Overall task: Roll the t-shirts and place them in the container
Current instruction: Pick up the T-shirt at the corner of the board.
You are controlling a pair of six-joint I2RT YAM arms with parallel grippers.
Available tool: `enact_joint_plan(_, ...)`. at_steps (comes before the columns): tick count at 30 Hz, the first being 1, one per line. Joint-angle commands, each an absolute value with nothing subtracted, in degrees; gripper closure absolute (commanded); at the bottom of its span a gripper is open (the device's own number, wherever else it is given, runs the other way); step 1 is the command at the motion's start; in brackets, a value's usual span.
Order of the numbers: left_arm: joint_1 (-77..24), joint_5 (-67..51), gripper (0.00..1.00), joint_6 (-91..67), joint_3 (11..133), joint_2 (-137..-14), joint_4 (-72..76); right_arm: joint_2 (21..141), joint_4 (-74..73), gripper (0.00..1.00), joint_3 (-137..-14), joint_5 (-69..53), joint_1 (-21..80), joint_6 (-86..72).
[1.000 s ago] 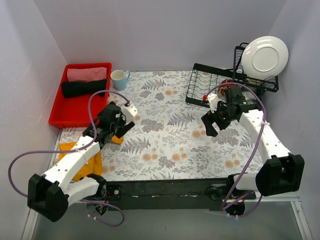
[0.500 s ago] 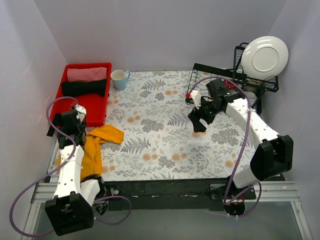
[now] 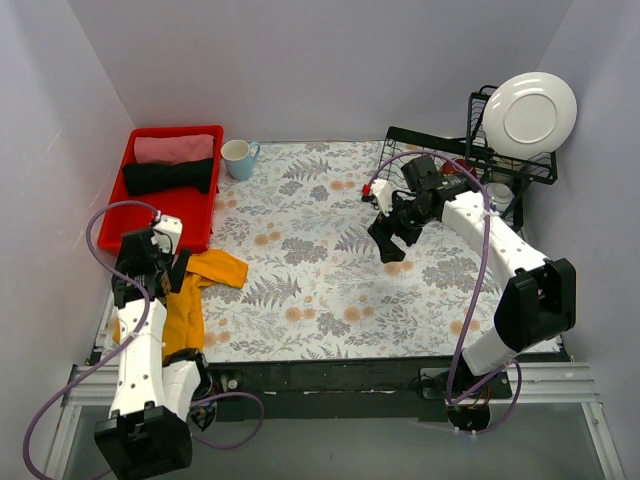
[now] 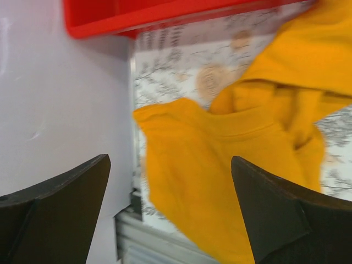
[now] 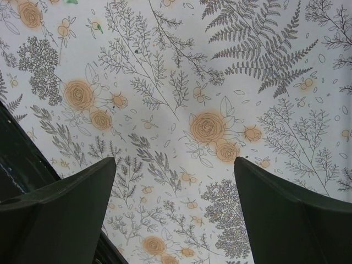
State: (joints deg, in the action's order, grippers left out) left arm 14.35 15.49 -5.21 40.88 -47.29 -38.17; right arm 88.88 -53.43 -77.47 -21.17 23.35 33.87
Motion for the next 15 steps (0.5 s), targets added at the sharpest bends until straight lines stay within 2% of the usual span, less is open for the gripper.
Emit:
enact_joint_plan(1,12.7,5.9,0.11,-9.6,39.5,-53.2,-40.1,88.6,-53.1,0.04,-79.5,-21.4,23.9,33.5)
enact_joint_plan(5,12.7,7.3,0.23,-10.4,38.3,-62.6,-41.7,87.3,-52.8,0.04,-78.0,-20.7,23.9,33.7)
enact_joint_plan(11,12.7,3.8,0.37,-10.0,39.6,-67.3,-42.6,85.0,-52.7,0.04,-75.2,-20.7,23.9,33.8)
enact_joint_plan(12,12.7,3.1,0.57,-10.2,40.4,-68.5,-43.5,84.6,-52.6,0.04,-75.1,-20.4,23.9,33.8)
enact_joint_plan(15,12.7,-2.3,0.82,-11.2,46.9,-70.8,-47.7,84.2,-52.4,0.04,-75.8,-19.8,23.9,33.8)
